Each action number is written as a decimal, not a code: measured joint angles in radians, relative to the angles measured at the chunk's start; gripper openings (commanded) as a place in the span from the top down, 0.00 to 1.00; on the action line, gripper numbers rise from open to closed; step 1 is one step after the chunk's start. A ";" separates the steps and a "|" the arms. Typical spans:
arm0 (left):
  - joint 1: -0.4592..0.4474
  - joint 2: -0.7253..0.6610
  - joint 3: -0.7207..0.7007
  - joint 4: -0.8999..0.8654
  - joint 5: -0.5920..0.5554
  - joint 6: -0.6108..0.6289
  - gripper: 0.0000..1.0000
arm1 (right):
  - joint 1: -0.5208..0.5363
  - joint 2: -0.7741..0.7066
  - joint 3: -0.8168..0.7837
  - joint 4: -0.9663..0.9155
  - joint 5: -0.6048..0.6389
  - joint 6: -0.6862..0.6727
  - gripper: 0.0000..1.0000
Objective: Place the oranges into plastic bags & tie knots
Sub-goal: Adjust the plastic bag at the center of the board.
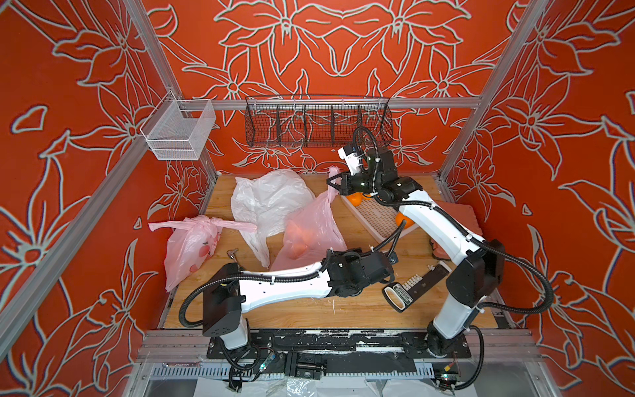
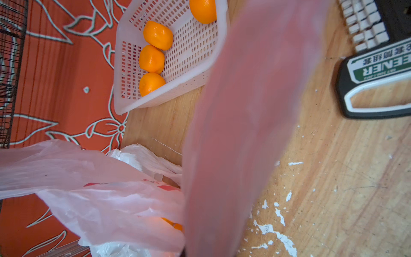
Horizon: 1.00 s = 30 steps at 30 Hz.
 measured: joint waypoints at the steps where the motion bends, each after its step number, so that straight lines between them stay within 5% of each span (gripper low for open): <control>1: 0.000 -0.003 0.013 -0.011 0.002 -0.014 1.00 | -0.002 0.000 0.001 -0.001 0.010 0.000 1.00; 13: 0.050 -0.372 0.092 -0.061 0.188 -0.185 1.00 | -0.023 -0.165 0.056 -0.113 0.206 -0.037 1.00; 23: 0.360 -0.578 0.039 -0.029 0.414 -0.283 1.00 | -0.023 -0.349 0.052 -0.182 0.221 -0.061 1.00; 30: 0.619 -0.541 0.057 -0.009 0.623 -0.366 1.00 | -0.023 -0.432 -0.034 -0.224 0.140 -0.065 1.00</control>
